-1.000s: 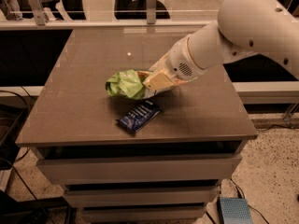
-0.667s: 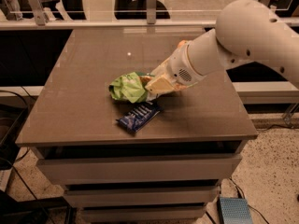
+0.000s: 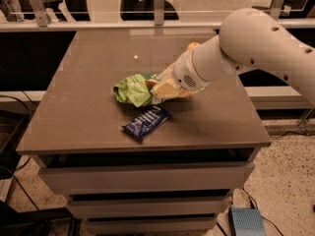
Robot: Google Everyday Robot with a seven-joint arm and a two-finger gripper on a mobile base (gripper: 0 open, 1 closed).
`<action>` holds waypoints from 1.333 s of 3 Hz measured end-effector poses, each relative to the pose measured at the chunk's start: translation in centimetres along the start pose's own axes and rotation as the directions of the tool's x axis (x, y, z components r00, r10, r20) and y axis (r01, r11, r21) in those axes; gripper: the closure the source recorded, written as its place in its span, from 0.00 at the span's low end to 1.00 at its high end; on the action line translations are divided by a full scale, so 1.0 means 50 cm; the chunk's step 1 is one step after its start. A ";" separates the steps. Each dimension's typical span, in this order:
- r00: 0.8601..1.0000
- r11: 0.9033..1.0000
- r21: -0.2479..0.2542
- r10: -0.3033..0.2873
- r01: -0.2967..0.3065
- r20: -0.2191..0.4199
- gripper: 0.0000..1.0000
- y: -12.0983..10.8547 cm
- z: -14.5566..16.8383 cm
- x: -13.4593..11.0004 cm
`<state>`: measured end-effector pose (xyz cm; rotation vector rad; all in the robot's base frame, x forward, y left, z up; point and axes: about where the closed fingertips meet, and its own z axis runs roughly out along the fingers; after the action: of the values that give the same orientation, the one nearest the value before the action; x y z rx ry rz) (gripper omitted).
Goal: Move green rice chip bag near rxbar blueberry
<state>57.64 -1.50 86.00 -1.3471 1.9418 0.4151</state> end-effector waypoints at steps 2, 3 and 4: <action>1.000 1.000 0.000 0.000 0.000 0.000 0.13 0.000 0.000 0.000; 0.999 1.000 0.007 0.017 -0.017 0.033 0.00 0.001 -0.001 -0.020; 0.999 1.000 0.021 0.017 -0.018 0.049 0.00 -0.003 -0.023 -0.039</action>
Offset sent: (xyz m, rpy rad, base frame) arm 0.0066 0.0131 0.0036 0.0563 -0.0173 -0.0294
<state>57.70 -0.95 88.18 -1.2958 1.9134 0.4308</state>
